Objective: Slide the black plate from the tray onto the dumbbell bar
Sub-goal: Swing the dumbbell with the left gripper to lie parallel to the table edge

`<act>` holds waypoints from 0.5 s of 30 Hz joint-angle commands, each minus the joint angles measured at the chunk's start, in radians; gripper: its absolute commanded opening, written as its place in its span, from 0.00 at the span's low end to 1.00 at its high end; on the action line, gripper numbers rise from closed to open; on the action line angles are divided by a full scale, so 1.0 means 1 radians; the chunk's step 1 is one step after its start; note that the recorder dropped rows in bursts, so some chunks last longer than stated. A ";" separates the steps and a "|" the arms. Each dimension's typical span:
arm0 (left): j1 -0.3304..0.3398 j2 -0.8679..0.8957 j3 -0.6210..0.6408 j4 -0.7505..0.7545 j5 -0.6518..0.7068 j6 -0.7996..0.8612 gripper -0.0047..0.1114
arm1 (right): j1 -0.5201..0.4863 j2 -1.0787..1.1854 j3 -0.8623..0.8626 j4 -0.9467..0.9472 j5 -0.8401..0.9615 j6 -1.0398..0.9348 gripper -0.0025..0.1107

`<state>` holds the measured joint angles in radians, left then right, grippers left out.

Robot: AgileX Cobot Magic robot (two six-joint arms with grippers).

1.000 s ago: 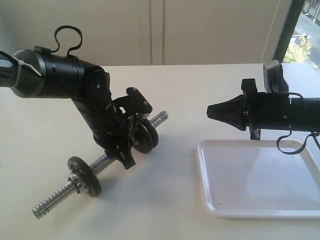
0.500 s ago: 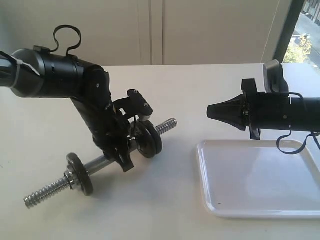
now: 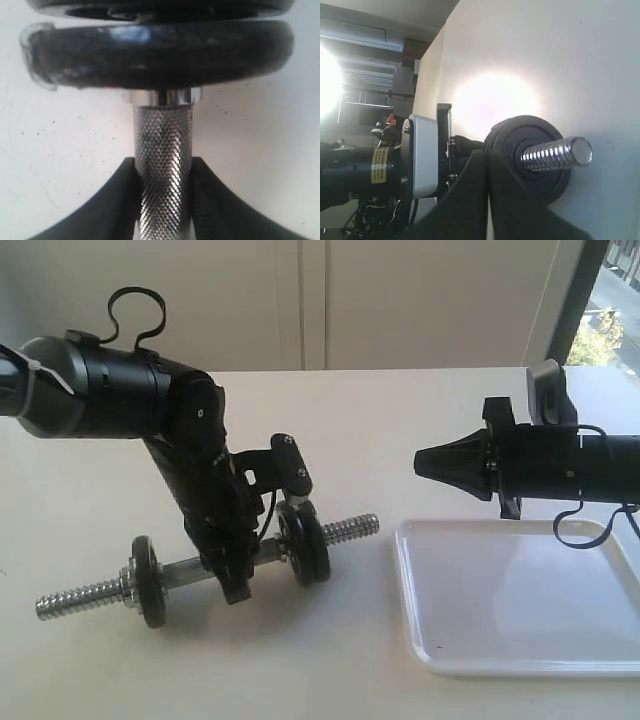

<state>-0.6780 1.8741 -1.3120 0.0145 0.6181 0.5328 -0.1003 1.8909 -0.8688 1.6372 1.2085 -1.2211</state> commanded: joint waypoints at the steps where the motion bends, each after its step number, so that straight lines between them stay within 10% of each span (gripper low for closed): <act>1: -0.032 -0.060 -0.016 -0.040 -0.058 0.036 0.04 | 0.000 -0.007 -0.003 0.010 0.013 -0.015 0.02; 15: -0.032 -0.060 -0.016 -0.059 -0.042 0.123 0.04 | 0.000 -0.007 -0.003 0.010 0.013 -0.015 0.02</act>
<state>-0.7094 1.8741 -1.3120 -0.0112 0.5903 0.6102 -0.1003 1.8909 -0.8688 1.6372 1.2085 -1.2211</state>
